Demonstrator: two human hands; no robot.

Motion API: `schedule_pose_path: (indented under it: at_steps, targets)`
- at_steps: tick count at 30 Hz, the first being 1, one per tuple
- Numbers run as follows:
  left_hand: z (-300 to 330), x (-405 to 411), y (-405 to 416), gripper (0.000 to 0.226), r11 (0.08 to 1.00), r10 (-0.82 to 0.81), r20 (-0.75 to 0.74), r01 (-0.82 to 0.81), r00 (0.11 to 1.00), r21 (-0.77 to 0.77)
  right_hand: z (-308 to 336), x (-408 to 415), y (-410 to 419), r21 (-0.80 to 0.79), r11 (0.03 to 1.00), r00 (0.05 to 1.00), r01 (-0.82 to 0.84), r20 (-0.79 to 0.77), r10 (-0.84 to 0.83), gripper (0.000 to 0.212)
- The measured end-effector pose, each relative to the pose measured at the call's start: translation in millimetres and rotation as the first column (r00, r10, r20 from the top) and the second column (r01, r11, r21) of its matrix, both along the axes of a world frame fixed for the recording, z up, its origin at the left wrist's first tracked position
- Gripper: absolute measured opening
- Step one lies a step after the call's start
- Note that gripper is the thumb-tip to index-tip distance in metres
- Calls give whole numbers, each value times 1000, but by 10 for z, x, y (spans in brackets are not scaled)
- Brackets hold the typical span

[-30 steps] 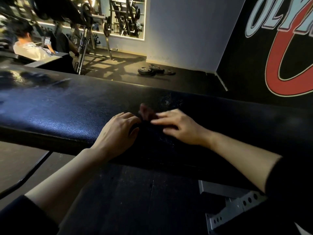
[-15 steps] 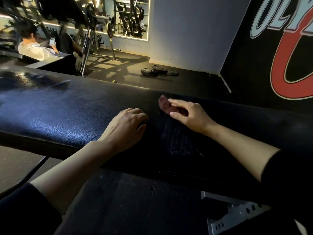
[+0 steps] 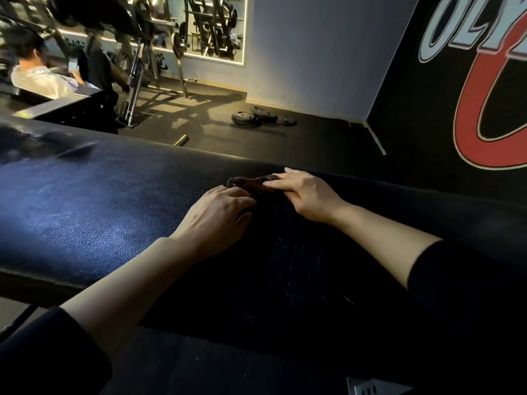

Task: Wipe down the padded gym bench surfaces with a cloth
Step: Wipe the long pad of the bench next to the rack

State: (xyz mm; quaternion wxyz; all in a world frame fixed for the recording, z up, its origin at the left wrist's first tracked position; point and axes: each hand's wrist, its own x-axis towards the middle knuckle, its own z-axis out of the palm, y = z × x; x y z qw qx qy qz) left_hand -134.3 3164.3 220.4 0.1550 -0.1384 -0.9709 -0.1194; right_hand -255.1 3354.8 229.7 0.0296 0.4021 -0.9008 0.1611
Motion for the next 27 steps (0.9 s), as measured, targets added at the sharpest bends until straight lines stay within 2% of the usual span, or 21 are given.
schedule_pose_path:
  at_steps: [6, 10, 13, 15, 17, 18, 20, 21, 22, 25, 27]
  targets:
    - [-34, -167, -54, 35, 998, 38, 41, -36, 998, -48, 54, -496, -167, -10, 992, 992, 122, 27, -122, 49]
    - [-70, -166, -43, 36, 996, 67, 61, -63, 996, -63, 38, -610, -193, -29, 984, 983, 177, -48, -178, 48]
    - [-54, -165, -33, 37, 992, 91, 94, -83, 991, -91, 45, -415, -118, -60, 995, 994, 79, -71, -84, 42]
    - [-30, -167, -28, 39, 989, 102, 117, -87, 988, -123, 51, -238, -15, 7, 999, 995, -35, -89, 36, 41]
    - [-26, -168, -28, 39, 985, 102, 129, -82, 986, -153, 169, -48, 77, 18, 996, 996, -90, -28, 91, 46]
    - [-25, -173, -33, 39, 984, 99, 130, -78, 987, -161, 243, -6, 104, -43, 997, 998, -61, -22, 60, 48]
    - [-23, -178, -41, 39, 984, 101, 133, -80, 986, -157, 382, -21, 125, -215, 973, 977, 90, -169, -127, 50]
    - [-26, -172, -41, 39, 985, 108, 136, -87, 985, -152, 433, -48, 129, -251, 954, 950, 164, -220, -221, 52]
    - [-28, -166, -35, 39, 984, 116, 137, -95, 984, -148, 475, -59, 129, -213, 954, 946, 213, -200, -256, 58]
    - [-17, -135, -1, 40, 986, 127, 138, -109, 982, -125, 430, -18, 142, 87, 979, 973, 185, 125, -195, 74]
    - [-7, -118, 13, 40, 990, 126, 152, -113, 980, -90, 328, 13, 120, 170, 960, 968, 221, 86, -238, 72]
